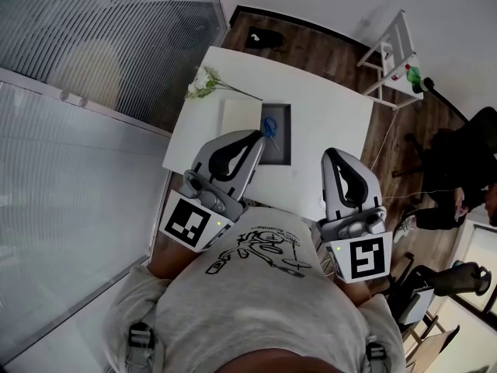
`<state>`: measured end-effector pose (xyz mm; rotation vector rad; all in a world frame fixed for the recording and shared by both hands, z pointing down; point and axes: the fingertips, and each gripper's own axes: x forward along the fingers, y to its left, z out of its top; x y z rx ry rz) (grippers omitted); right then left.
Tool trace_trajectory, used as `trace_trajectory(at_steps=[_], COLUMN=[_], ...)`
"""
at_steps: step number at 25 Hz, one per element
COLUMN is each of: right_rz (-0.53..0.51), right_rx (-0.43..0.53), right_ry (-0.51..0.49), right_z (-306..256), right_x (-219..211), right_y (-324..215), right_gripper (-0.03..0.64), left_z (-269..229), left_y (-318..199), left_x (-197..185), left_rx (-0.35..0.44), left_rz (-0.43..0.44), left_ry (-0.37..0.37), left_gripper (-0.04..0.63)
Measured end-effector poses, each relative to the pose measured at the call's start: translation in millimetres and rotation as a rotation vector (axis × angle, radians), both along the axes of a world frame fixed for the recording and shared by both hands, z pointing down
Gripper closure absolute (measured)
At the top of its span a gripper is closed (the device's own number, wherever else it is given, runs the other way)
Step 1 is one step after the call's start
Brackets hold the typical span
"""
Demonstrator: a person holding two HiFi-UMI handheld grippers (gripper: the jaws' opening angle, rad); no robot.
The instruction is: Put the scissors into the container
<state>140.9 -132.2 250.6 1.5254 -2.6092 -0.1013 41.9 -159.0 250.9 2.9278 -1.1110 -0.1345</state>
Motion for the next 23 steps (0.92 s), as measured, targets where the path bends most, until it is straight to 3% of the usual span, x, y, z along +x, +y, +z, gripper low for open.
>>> trace_trajectory(at_steps=[3, 23], right_rz=[0.014, 0.021], right_rx=[0.001, -0.011], right_ry=[-0.030, 0.013], right_z=[-5.1, 5.0], right_x=[-2.6, 3.6], right_y=[-3.4, -7.1], right_gripper=[0.607, 0.610], left_z=[0.1, 0.3], left_y=[-0.4, -7.0], left_x=[-1.3, -8.6], left_rx=[0.002, 0.007], left_rz=[-0.002, -0.031], left_ry=[-0.003, -0.001], left_gripper=[0.574, 0.574])
